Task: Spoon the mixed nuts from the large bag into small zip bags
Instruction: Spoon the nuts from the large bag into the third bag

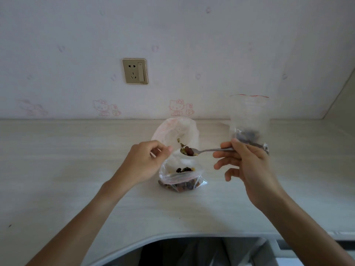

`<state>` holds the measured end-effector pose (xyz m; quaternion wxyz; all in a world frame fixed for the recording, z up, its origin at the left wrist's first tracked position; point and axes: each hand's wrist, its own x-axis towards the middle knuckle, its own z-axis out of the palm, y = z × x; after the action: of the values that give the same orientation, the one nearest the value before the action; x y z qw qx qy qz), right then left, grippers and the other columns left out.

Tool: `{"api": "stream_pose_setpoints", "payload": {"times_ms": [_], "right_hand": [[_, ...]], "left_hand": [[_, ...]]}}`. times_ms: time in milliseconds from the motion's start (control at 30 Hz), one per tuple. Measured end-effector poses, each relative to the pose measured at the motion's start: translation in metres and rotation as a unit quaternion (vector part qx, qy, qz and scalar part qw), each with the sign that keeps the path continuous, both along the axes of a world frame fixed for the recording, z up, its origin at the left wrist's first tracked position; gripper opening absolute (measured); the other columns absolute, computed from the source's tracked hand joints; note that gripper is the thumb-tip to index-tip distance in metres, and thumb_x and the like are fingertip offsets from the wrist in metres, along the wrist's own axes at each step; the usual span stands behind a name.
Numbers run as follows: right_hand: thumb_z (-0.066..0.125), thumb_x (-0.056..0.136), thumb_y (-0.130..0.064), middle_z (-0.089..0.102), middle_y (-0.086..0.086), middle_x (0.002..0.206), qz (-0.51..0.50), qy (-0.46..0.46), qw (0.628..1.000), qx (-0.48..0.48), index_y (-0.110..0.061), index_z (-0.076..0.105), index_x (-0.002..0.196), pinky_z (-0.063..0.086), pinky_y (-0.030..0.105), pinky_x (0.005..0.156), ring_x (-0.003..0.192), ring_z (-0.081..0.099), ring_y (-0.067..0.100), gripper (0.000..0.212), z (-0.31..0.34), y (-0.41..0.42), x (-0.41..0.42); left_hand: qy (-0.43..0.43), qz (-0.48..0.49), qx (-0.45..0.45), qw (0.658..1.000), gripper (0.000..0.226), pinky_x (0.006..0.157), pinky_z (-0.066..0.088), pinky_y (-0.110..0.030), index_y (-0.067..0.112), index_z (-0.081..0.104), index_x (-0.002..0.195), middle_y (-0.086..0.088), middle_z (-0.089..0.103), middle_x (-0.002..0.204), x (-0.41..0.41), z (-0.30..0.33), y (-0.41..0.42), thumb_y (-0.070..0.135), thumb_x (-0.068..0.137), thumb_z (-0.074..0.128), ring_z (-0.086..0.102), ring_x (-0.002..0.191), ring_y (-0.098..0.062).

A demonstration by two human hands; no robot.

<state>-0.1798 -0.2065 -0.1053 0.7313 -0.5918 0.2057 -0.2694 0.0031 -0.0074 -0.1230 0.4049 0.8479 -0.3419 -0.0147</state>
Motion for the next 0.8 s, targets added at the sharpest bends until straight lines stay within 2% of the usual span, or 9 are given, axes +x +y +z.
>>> {"api": "stream_pose_setpoints", "payload": {"times_ms": [167, 267, 333, 400, 467, 500, 567, 700, 800], "right_hand": [[0.046, 0.109, -0.028, 0.078, 0.017, 0.088, 0.021, 0.035, 0.999, -0.028, -0.002, 0.070, 0.103, 0.053, 0.032, 0.044, 0.070, 0.074, 0.032, 0.036, -0.017, 0.012, -0.010], [0.047, 0.107, -0.026, 0.078, 0.005, 0.086, 0.016, 0.028, 0.979, -0.201, -0.011, 0.072, 0.102, 0.056, 0.035, 0.045, 0.073, 0.075, 0.026, 0.030, -0.020, 0.013, -0.013], [0.047, 0.107, -0.031, 0.077, -0.008, 0.085, 0.018, 0.030, 0.929, -0.369, -0.018, 0.074, 0.104, 0.056, 0.030, 0.051, 0.076, 0.073, 0.015, 0.030, -0.021, 0.009, -0.016], [0.042, 0.109, -0.037, 0.073, -0.017, 0.090, 0.026, 0.012, 0.834, -0.551, -0.018, 0.074, 0.108, 0.053, 0.023, 0.059, 0.078, 0.069, 0.006, 0.037, -0.019, 0.005, -0.022], [0.042, 0.109, -0.035, 0.073, -0.006, 0.095, 0.037, -0.007, 0.727, -0.686, -0.014, 0.075, 0.112, 0.056, 0.034, 0.064, 0.081, 0.068, 0.013, 0.039, -0.018, 0.000, -0.026], [0.043, 0.108, -0.034, 0.073, -0.002, 0.096, 0.041, -0.012, 0.700, -0.713, -0.013, 0.075, 0.114, 0.056, 0.040, 0.064, 0.083, 0.069, 0.019, 0.039, -0.017, -0.002, -0.028], [0.044, 0.109, -0.032, 0.073, -0.001, 0.096, 0.038, -0.024, 0.722, -0.690, -0.012, 0.075, 0.113, 0.057, 0.041, 0.065, 0.083, 0.070, 0.021, 0.037, -0.016, -0.003, -0.028], [0.045, 0.104, -0.039, 0.075, -0.006, 0.086, 0.013, -0.030, 0.901, -0.432, -0.021, 0.073, 0.103, 0.058, 0.032, 0.056, 0.079, 0.072, 0.016, 0.033, -0.014, 0.000, -0.023], [0.047, 0.103, -0.033, 0.077, 0.007, 0.086, -0.007, -0.052, 0.965, -0.256, -0.013, 0.072, 0.100, 0.056, 0.035, 0.046, 0.075, 0.074, 0.023, 0.032, -0.012, 0.000, -0.012]], "left_hand": [[0.047, -0.003, 0.002, 0.999, 0.021, 0.064, 0.053, -0.025, 0.030, 0.077, 0.085, 0.010, 0.074, 0.078, -0.014, -0.013, 0.004, 0.048, 0.094, 0.070, 0.067, 0.067, -0.002], [0.070, 0.003, -0.032, 0.997, 0.013, 0.059, 0.056, -0.033, 0.026, 0.078, 0.087, 0.004, 0.075, 0.081, -0.017, -0.012, 0.001, 0.034, 0.095, 0.073, 0.068, 0.060, -0.009], [0.104, 0.004, -0.059, 0.993, 0.010, 0.049, 0.051, -0.028, 0.024, 0.078, 0.087, 0.001, 0.075, 0.081, -0.017, -0.013, -0.001, 0.030, 0.095, 0.075, 0.068, 0.052, -0.014], [0.143, 0.001, -0.078, 0.987, 0.010, 0.043, 0.047, -0.024, 0.021, 0.077, 0.087, 0.001, 0.073, 0.078, -0.017, -0.013, -0.001, 0.027, 0.095, 0.074, 0.072, 0.052, -0.022], [0.156, 0.004, -0.077, 0.985, 0.010, 0.041, 0.046, -0.023, 0.019, 0.077, 0.089, 0.002, 0.072, 0.076, -0.017, -0.013, -0.001, 0.025, 0.096, 0.073, 0.073, 0.053, -0.026], [0.155, 0.007, -0.072, 0.985, 0.011, 0.041, 0.046, -0.023, 0.018, 0.076, 0.089, 0.002, 0.072, 0.075, -0.017, -0.013, 0.000, 0.025, 0.096, 0.073, 0.074, 0.053, -0.026], [0.145, 0.012, -0.064, 0.987, 0.011, 0.040, 0.046, -0.022, 0.018, 0.076, 0.088, 0.001, 0.073, 0.075, -0.016, -0.013, 0.001, 0.025, 0.097, 0.073, 0.074, 0.053, -0.025], [0.102, 0.007, -0.036, 0.994, 0.012, 0.043, 0.046, -0.017, 0.025, 0.077, 0.087, 0.003, 0.076, 0.078, -0.014, -0.012, 0.004, 0.033, 0.096, 0.074, 0.073, 0.053, -0.017], [0.074, 0.019, -0.027, 0.997, 0.018, 0.046, 0.045, -0.015, 0.031, 0.076, 0.082, 0.010, 0.074, 0.075, -0.009, -0.011, 0.004, 0.045, 0.092, 0.074, 0.071, 0.054, -0.010]]}}
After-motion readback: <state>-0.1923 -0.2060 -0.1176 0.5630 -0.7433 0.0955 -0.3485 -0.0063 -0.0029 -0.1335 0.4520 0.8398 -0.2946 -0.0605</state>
